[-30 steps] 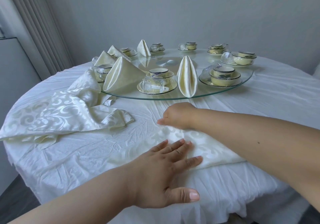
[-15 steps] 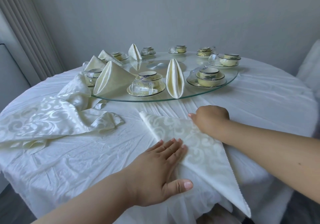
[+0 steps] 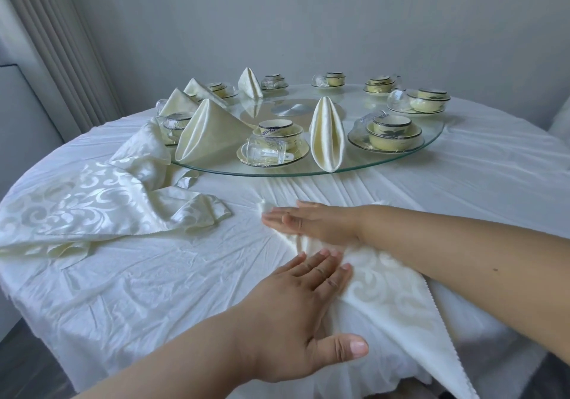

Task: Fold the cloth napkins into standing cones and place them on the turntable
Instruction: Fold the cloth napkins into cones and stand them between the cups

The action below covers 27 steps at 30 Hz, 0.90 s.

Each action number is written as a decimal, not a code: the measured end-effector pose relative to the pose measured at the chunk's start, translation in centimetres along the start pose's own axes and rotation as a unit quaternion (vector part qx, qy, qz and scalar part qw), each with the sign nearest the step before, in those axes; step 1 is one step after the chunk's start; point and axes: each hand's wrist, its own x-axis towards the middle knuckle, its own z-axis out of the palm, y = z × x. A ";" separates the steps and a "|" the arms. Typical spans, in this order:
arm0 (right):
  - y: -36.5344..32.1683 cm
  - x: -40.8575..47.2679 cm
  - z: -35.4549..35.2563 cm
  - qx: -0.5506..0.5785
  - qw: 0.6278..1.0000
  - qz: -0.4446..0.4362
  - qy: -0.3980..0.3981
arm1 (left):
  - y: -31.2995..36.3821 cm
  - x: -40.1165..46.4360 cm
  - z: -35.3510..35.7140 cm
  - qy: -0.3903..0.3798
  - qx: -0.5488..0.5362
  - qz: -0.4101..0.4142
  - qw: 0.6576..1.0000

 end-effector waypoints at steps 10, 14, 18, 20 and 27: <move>0.8 -5.8 -2.1 0.177 0.969 0.044 0.167 | -0.3 0.1 0.2 0.019 0.005 0.004 1.000; 1.7 -11.5 0.2 0.134 0.984 0.053 0.101 | -0.1 0.0 0.0 0.017 0.019 0.003 1.000; 2.7 -13.2 2.2 -0.019 0.997 0.049 0.055 | 0.0 0.2 -0.2 0.025 0.018 0.003 1.000; 2.7 -13.1 2.0 -0.029 0.996 0.065 0.050 | 0.0 0.3 -0.5 0.054 0.005 0.006 0.998; 1.9 -13.1 1.3 -0.002 0.996 0.083 0.038 | 0.0 1.9 -2.3 0.172 0.008 0.084 0.981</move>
